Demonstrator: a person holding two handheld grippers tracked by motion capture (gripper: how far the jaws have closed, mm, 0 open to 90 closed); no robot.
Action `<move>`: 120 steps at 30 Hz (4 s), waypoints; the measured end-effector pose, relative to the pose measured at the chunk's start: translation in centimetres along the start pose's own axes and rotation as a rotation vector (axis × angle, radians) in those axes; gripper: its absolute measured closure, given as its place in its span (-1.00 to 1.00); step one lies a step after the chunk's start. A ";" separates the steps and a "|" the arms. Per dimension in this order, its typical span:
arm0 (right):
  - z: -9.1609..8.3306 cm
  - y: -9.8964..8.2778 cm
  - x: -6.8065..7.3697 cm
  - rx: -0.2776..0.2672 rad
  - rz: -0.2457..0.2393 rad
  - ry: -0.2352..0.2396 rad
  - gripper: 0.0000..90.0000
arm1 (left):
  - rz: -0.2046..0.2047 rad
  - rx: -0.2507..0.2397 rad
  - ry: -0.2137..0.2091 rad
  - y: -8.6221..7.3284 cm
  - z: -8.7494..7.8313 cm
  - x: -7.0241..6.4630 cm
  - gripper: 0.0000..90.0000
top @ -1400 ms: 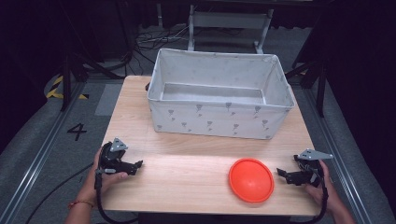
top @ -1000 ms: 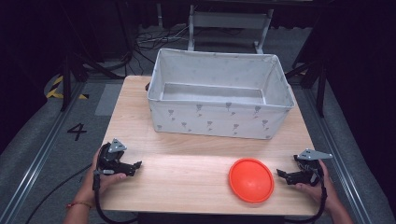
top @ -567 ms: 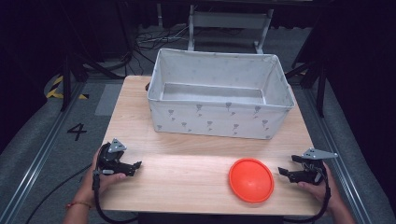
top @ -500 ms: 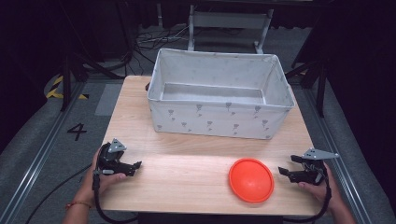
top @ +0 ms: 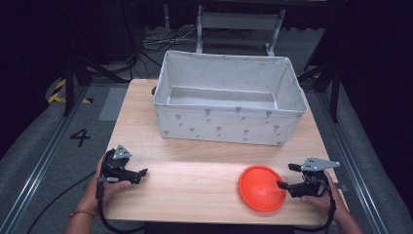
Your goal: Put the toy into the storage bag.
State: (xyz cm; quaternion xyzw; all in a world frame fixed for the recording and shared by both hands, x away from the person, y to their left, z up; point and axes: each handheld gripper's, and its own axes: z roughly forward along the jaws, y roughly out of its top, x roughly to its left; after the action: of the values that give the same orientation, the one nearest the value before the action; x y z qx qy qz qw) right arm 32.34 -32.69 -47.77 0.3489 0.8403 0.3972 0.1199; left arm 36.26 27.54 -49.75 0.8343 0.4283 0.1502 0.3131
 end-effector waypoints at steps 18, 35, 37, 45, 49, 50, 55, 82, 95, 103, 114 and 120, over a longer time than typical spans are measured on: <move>3.2 -0.6 1.7 0.034 -0.026 0.010 -0.69 | 0.001 0.000 -0.001 0.0 0.0 0.0 -1.00; 3.3 -0.1 2.0 0.022 -0.009 0.019 -0.31 | -0.002 -0.001 -0.001 0.0 0.0 0.0 -1.00; 3.4 0.1 1.9 0.020 0.001 0.010 -0.22 | -0.002 -0.001 -0.001 0.0 0.0 0.0 -1.00; 3.7 0.5 1.2 0.004 0.029 0.005 0.17 | -0.001 -0.001 -0.001 0.0 0.0 0.0 -1.00; 3.3 0.3 0.6 -0.018 0.060 0.014 0.40 | 0.000 0.001 0.000 0.0 0.0 0.0 -1.00; 3.2 0.3 0.5 -0.028 0.063 0.013 0.45 | 0.001 0.002 0.000 0.0 0.0 0.0 -1.00; 2.6 0.8 0.4 -0.041 0.049 0.010 0.63 | 0.000 0.001 0.000 0.0 0.0 0.0 -1.00; -3.2 8.7 4.8 -0.023 -0.304 0.011 0.84 | -0.003 0.003 0.001 0.1 0.1 0.0 -1.00; -5.3 10.7 5.2 -0.023 -0.378 -0.034 0.84 | -0.004 0.003 0.001 0.1 0.1 0.0 -1.00; -6.7 12.0 5.0 -0.044 -0.388 -0.043 0.84 | -0.004 0.002 0.002 0.1 0.1 0.0 -1.00; -9.1 14.4 4.9 -0.083 -0.405 -0.059 0.84 | -0.004 0.003 0.002 0.1 0.1 0.0 -1.00; -10.0 15.5 4.5 -0.089 -0.393 -0.056 0.84 | -0.004 0.004 0.001 0.1 0.1 0.0 -1.00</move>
State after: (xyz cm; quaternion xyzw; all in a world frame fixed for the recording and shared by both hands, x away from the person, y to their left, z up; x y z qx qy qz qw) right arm 31.88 -28.57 -29.25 0.1837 0.8702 0.3931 0.2336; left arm 36.38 27.44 -49.72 0.8339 0.4303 0.1495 0.3115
